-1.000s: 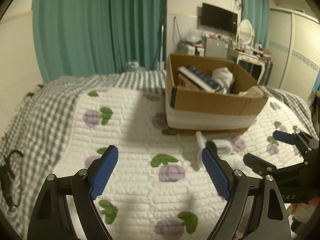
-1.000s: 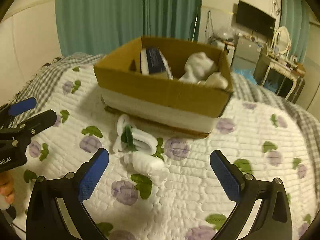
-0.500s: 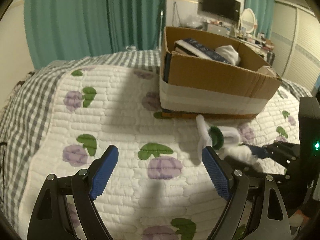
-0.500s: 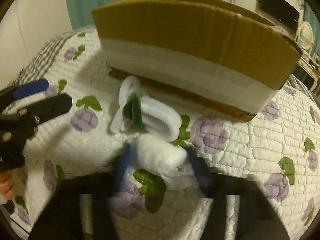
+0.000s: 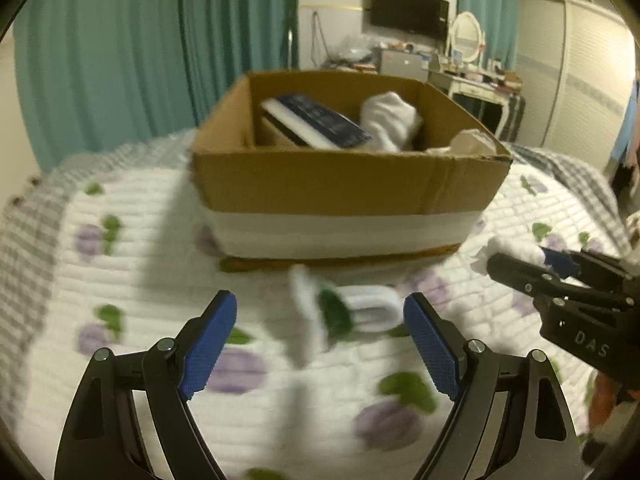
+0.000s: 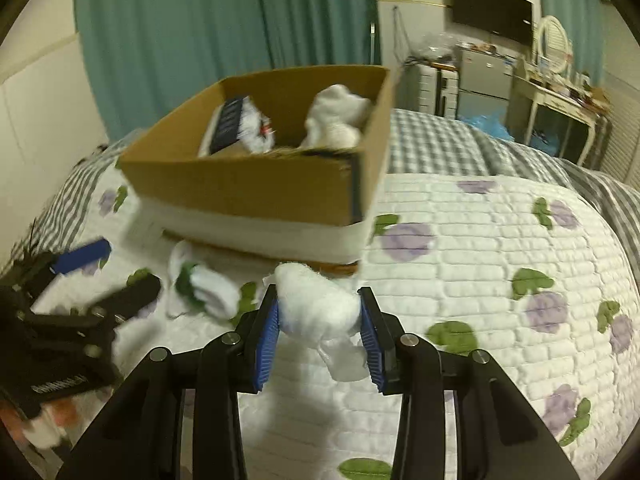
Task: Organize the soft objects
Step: 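Grasp the white rolled sock with the right gripper while the left grasps the white-and-green item, then carry both items over the cardboard box and open both grippers to drop them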
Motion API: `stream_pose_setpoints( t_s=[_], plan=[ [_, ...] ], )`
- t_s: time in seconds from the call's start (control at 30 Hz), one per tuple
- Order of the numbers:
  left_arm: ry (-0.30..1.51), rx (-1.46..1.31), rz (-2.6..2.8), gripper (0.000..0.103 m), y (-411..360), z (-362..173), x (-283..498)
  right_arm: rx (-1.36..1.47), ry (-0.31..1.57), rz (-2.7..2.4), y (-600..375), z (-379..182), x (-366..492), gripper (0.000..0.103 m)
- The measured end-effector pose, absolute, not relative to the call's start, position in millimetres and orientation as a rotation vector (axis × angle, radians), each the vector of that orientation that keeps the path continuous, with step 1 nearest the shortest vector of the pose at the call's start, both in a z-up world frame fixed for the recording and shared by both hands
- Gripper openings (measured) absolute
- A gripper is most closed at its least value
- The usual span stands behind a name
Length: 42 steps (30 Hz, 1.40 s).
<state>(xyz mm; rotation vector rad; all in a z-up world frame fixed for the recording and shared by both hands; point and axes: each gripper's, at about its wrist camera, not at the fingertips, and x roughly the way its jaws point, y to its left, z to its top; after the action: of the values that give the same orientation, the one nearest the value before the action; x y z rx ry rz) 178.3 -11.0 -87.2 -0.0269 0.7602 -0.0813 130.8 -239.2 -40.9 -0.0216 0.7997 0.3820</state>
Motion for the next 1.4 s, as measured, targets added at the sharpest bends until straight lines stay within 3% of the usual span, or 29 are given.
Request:
stream_pose_setpoints(
  t_s=[0.2, 0.57, 0.67, 0.73, 0.8, 1.07, 1.4],
  plan=[
    [0.802, -0.172, -0.057, 0.086, -7, -114, 204, -0.012, 0.813, 0.367, -248, -46, 138, 0.038],
    [0.862, -0.019, -0.062, 0.086, -32, -146, 218, 0.015, 0.838, 0.348, -256, -60, 147, 0.038],
    [0.853, -0.004, -0.067, 0.083, -34, -143, 215, 0.018, 0.836, 0.346, -256, -59, 146, 0.038],
    [0.848, 0.000, -0.081, 0.069, -38, -141, 212, 0.022, 0.831, 0.346, -257, -57, 145, 0.038],
    [0.844, 0.008, -0.081, 0.068, -39, -138, 208, 0.027, 0.825, 0.346, -259, -55, 142, 0.038],
    [0.742, 0.036, -0.102, 0.067, -39, -92, 166, 0.020, 0.783, 0.326, -268, -29, 114, 0.038],
    [0.584, 0.070, -0.116, 0.067, -20, 5, 130, -0.022, 0.622, 0.312, -271, 59, 84, 0.038]
  ],
)
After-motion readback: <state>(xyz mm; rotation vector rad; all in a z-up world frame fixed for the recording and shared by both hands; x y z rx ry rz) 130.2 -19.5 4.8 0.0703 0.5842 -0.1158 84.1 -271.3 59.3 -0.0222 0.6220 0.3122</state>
